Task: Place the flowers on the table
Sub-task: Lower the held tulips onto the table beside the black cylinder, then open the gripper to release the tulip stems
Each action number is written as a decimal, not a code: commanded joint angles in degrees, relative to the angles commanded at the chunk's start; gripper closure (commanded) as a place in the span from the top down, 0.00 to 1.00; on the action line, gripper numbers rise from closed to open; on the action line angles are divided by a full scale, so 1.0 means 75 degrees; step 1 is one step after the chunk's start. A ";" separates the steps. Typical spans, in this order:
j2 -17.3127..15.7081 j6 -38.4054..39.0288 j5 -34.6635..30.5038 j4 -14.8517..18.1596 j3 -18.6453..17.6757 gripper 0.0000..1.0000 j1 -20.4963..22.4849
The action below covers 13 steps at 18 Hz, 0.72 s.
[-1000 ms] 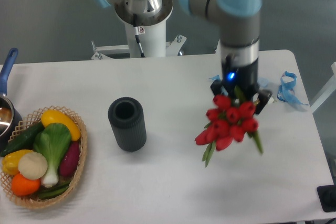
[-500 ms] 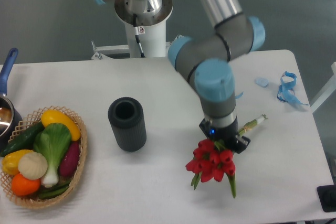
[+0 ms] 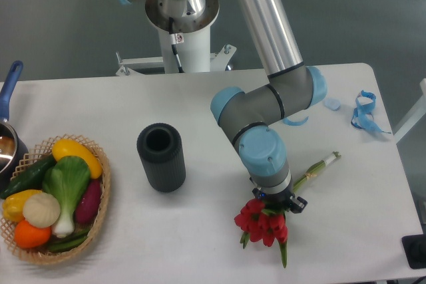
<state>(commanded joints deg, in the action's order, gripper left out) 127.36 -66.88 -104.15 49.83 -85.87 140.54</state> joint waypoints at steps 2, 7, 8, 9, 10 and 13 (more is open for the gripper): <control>-0.0187 -0.0035 0.0000 -0.0012 0.0035 0.90 0.0000; -0.0925 -0.0596 0.0000 0.0011 0.0082 1.00 0.0035; -0.1042 -0.0714 0.0012 0.0035 0.0105 1.00 0.0070; -0.1229 -0.0727 0.0047 0.0035 0.0164 1.00 0.0140; -0.1440 -0.0727 0.0070 0.0047 0.0234 1.00 0.0222; -0.1956 -0.0738 0.0047 0.0420 0.0445 1.00 0.0608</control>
<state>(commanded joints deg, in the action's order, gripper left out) 112.68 -72.42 -103.80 52.99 -82.53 145.10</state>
